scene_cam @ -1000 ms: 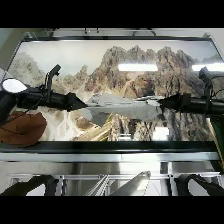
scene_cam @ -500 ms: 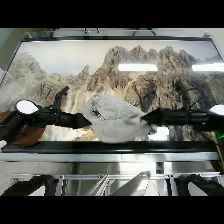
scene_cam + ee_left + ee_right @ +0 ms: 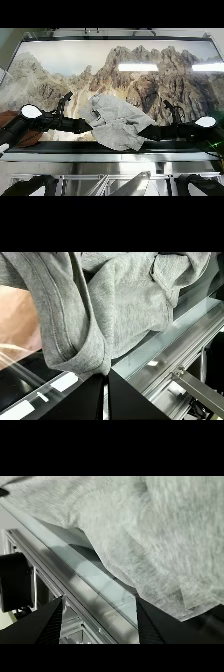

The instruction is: Fold the shirts.

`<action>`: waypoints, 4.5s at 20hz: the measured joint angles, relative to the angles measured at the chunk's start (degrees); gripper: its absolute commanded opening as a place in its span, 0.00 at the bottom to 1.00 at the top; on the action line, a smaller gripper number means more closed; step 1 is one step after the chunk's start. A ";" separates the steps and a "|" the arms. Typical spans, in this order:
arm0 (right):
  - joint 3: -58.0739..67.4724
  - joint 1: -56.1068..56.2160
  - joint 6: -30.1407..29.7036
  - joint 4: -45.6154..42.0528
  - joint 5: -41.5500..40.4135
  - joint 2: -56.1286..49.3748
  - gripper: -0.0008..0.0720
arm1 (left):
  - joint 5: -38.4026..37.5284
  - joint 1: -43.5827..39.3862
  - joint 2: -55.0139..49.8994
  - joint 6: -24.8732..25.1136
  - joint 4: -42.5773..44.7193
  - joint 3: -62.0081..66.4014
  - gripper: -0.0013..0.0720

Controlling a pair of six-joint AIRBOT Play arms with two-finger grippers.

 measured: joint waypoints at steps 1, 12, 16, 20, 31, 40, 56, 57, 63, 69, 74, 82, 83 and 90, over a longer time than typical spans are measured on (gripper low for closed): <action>-0.11 0.48 0.66 -0.28 -0.98 -0.07 0.69 | -0.11 0.22 0.02 0.00 0.07 0.00 0.05; 0.46 9.16 -7.45 0.90 -19.93 -4.96 0.68 | -0.92 0.74 0.02 1.38 0.09 -0.04 0.05; 2.01 11.23 -6.99 0.94 -22.29 -11.15 0.36 | -1.97 0.76 0.02 2.27 0.09 -0.04 0.05; 5.07 13.53 -6.75 1.20 -21.14 -15.06 0.04 | -3.08 0.79 0.02 3.37 0.09 -0.04 0.05; 16.68 -3.91 -2.64 2.36 -2.75 9.31 0.04 | -12.11 7.28 3.04 4.55 -2.49 6.51 0.05; 40.17 -34.84 -4.44 15.78 1.40 33.64 0.04 | -24.90 40.54 24.83 5.05 -17.57 40.04 0.05; 18.03 -26.95 -11.17 15.06 -16.31 4.94 0.06 | -8.17 20.94 -15.58 8.33 -1.57 45.07 0.04; 17.66 -24.98 -14.14 17.33 -18.40 -0.35 0.27 | -7.61 20.09 -21.11 9.18 -1.53 46.60 0.05; 23.93 -22.69 -25.92 29.05 -13.51 -23.76 0.04 | -15.02 20.76 -48.41 4.00 -1.42 65.53 0.58; 23.21 -33.51 -19.12 18.16 1.53 -20.00 0.04 | -28.65 27.32 -49.99 -3.76 -0.46 69.20 0.58; 10.64 -38.77 -10.29 2.93 1.73 -4.50 0.04 | -28.00 28.94 -38.27 -5.62 12.79 45.68 0.58; 1.66 -40.04 -5.42 0.50 -1.01 13.33 0.04 | -16.57 27.19 -34.07 -5.55 18.49 25.66 0.49; 1.46 -40.06 -5.01 0.59 -0.79 14.49 0.04 | -16.09 25.90 -34.93 -5.38 18.53 25.57 0.47; 1.03 -40.15 0.44 -0.63 1.14 17.59 0.45 | -16.74 16.76 -40.50 -2.38 14.88 30.67 0.12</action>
